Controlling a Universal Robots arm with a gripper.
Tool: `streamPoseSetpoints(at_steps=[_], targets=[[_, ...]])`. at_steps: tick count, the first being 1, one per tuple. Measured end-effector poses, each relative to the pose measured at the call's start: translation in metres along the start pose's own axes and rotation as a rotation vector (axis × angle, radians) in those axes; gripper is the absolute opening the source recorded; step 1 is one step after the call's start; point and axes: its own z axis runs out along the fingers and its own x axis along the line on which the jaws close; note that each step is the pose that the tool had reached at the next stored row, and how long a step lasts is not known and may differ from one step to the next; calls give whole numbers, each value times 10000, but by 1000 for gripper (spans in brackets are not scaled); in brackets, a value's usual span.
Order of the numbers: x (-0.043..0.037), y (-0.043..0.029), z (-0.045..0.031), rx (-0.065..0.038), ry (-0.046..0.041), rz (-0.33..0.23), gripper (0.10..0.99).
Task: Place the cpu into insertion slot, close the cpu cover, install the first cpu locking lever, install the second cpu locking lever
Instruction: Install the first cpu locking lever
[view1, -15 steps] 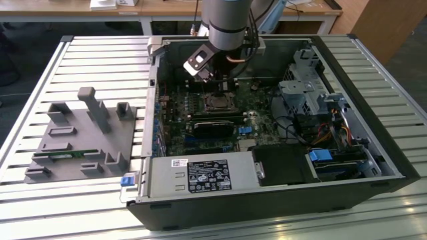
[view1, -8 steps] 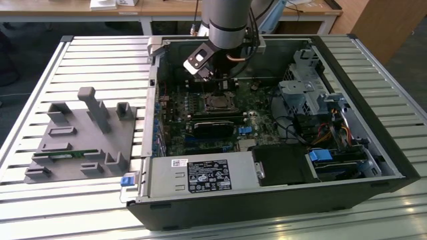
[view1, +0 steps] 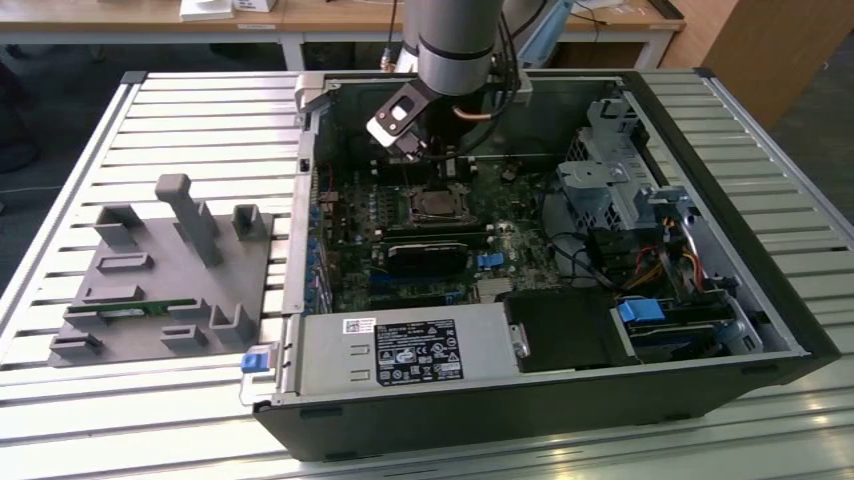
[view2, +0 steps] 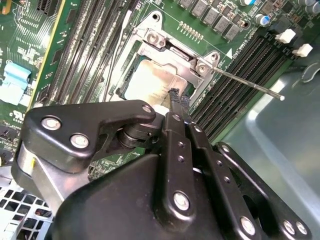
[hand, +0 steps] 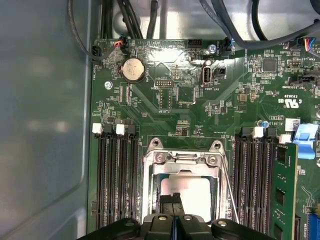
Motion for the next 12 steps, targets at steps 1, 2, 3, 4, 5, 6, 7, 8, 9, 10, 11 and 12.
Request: streamPoseSetpoints(at_steps=[1, 2, 3, 4, 5, 6, 7, 8, 9, 10, 11, 12], targets=[[0, 0, -7, 1, 0, 0, 122], [1, 0, -15, 1, -1, 0, 122], [2, 0, -23, 1, -1, 0, 122], [2, 0, -31, 0, 0, 0, 122], [3, 0, -39, 1, -1, 0, 122], [3, 0, -49, 0, 0, 0, 122], [4, 0, -58, 0, 0, 0, 122], [5, 0, -69, 0, 0, 0, 122], [6, -1, -84, 0, 0, 0, 122], [7, 0, -103, 0, 0, 0, 122], [9, -1, -128, 0, 0, 0, 122], [11, -1, -156, 0, 1, 0, 122]])
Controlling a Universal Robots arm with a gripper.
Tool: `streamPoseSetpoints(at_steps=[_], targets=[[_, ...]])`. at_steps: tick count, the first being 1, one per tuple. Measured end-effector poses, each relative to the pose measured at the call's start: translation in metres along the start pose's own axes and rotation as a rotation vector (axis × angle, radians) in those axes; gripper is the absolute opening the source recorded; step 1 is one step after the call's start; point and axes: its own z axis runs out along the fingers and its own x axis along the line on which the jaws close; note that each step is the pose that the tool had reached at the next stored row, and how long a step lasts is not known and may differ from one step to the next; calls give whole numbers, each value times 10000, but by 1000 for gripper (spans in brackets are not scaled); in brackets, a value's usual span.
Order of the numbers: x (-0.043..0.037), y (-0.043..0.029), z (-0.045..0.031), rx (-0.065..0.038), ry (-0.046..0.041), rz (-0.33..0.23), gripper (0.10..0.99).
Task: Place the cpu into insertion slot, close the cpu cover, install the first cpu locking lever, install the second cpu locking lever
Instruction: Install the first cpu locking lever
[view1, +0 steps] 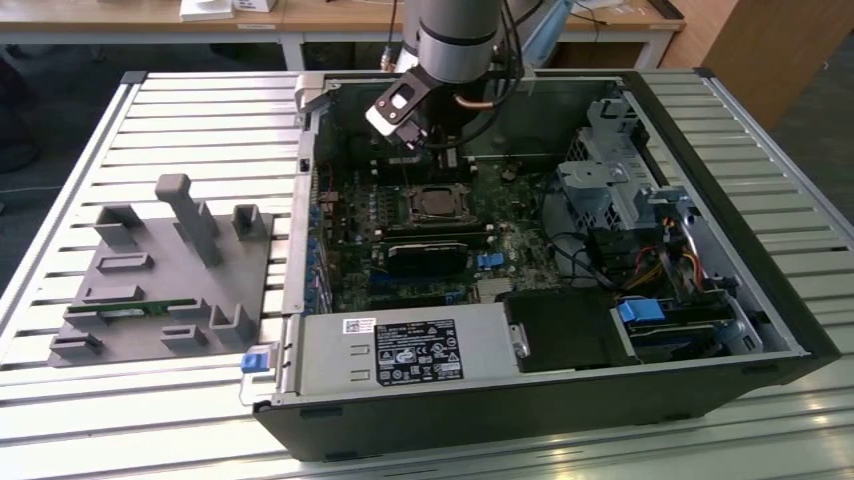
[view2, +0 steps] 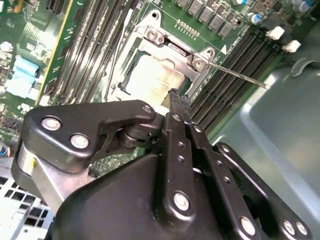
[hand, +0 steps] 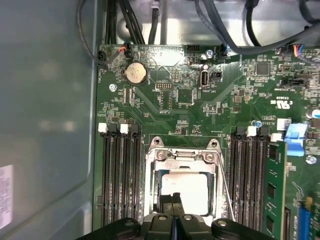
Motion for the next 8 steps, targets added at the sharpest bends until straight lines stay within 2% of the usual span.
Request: streamPoseSetpoints(at_steps=[8], targets=[[20, -2, -291, -1, -2, 0, 122]])
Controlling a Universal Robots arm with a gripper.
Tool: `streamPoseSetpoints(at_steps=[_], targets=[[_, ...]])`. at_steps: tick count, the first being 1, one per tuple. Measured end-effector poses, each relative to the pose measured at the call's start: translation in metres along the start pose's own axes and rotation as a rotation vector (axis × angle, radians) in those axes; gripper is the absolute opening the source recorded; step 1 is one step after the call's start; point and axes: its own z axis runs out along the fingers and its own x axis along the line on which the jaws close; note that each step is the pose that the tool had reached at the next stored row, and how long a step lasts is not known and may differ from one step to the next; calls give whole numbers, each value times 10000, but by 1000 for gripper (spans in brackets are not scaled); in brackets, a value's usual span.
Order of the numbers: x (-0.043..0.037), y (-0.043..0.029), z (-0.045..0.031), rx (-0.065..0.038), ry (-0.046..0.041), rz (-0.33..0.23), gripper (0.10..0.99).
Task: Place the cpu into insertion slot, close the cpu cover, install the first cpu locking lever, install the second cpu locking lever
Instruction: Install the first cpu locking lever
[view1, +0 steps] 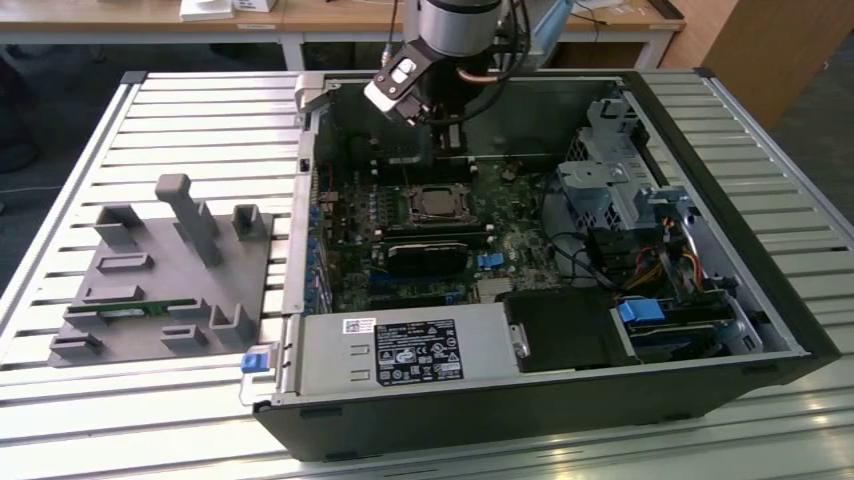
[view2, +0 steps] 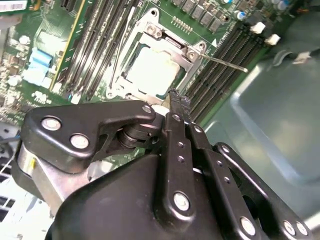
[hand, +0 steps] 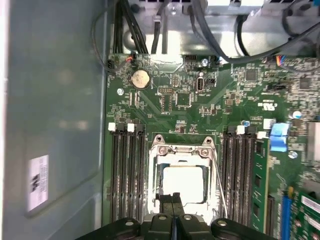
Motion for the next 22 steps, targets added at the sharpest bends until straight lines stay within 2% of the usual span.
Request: streamPoseSetpoints(at_steps=[2, 11, 22], targets=[[3, 0, -35, -1, 0, 0, 122], [0, 0, -34, 6, -19, -107, 122], [0, 0, -34, 120, -27, -1772, 122]])
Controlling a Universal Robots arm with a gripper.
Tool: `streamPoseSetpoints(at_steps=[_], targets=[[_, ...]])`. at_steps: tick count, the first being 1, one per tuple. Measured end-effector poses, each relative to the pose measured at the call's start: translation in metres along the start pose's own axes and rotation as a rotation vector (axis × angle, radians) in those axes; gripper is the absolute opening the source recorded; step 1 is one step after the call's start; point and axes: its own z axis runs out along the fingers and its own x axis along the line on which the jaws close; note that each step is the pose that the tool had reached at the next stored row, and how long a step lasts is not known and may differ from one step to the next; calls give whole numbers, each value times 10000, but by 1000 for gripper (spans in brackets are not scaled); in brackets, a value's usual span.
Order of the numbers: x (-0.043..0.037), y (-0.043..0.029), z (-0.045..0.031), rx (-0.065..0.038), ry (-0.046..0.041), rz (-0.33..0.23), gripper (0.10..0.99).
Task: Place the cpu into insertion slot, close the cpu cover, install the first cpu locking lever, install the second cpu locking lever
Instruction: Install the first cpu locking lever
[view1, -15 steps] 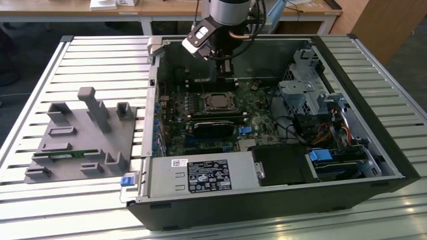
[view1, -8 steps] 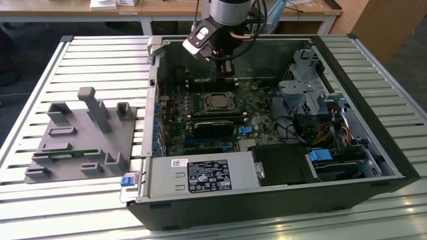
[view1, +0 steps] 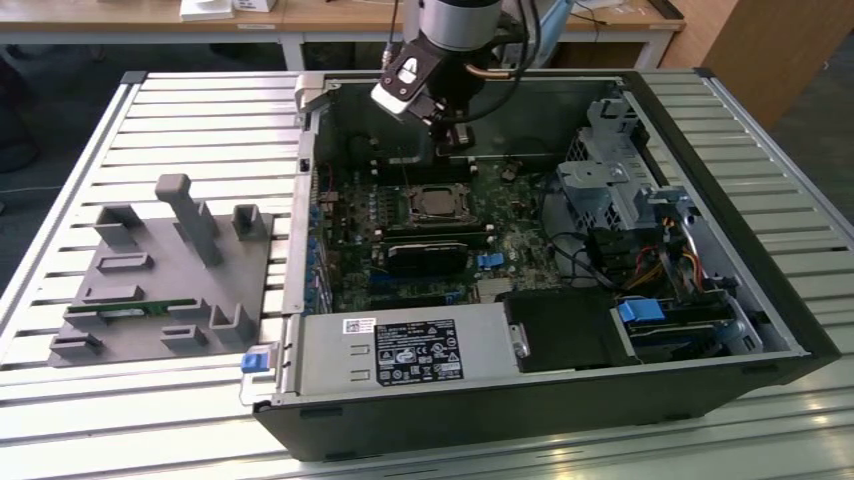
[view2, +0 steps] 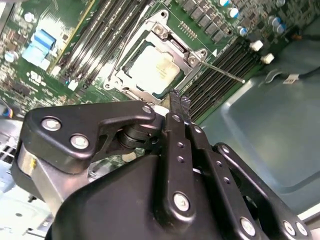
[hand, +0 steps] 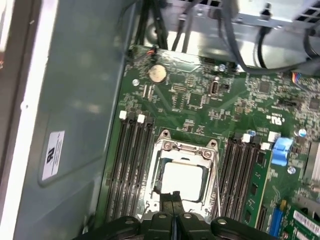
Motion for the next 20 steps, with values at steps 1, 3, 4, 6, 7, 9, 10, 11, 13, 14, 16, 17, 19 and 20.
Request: streamPoseSetpoints(at_steps=[1, 3, 4, 6, 7, 9, 10, 11, 13, 14, 16, 17, 19, 20], targets=[[0, 0, 0, 12, -1, -177, 122], [0, 0, 0, 34, -2, -518, 122], [0, 0, 0, 46, -3, -686, 122], [0, 0, 1, 69, -4, -1037, 122], [0, 0, 1, 83, -6, -1232, 122], [0, 0, 1, 105, -7, -1571, 122], [0, 0, 1, 116, -8, -1726, 122], [0, 0, 1, 126, -9, -1875, 122], [0, 0, 2, 149, -10, -2222, 122], [0, 0, 2, 161, -12, -2400, 122], [0, 0, 2, 183, -14, -2720, 122], [0, 0, 2, 190, -14, -2833, 122], [0, 0, 2, 203, -15, -3017, 122], [0, 0, 2, 208, -16, -3100, 122]])
